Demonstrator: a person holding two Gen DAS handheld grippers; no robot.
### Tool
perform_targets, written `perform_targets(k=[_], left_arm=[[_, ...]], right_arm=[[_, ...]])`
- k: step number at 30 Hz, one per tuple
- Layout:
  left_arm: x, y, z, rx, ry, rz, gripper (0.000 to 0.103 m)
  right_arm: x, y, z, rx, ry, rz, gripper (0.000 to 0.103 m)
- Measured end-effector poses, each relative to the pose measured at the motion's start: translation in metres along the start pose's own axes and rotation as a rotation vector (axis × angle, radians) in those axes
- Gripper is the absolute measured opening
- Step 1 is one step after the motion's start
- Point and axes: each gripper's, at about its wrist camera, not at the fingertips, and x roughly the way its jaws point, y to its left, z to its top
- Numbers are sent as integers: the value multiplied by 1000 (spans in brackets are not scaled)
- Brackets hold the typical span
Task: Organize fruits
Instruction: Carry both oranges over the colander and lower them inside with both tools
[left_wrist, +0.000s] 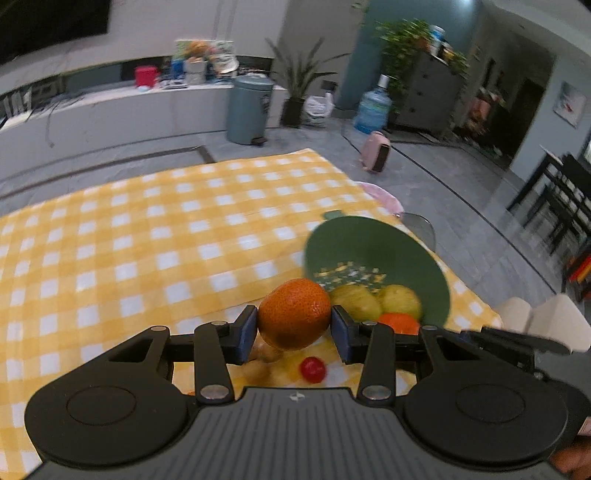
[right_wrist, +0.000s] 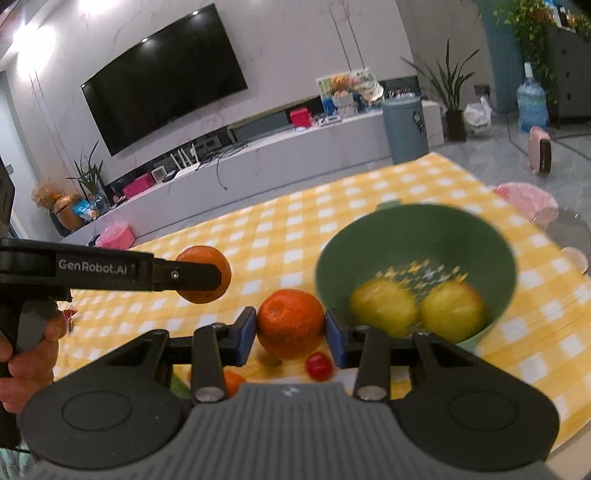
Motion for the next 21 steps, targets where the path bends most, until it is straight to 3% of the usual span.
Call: perform_targets(k=[6,12,21], left_arm=[[31,-29,20,34,34,-68,48],[75,-41,34,27,104,-112,48],[130,-49,56,77,198,-71,48]], right_arm=[[-10,-29,17,-72,-12,-47,38],[6,-68,40,-132,18,-65,38],[68,-105,58,-208,153,-49,38]])
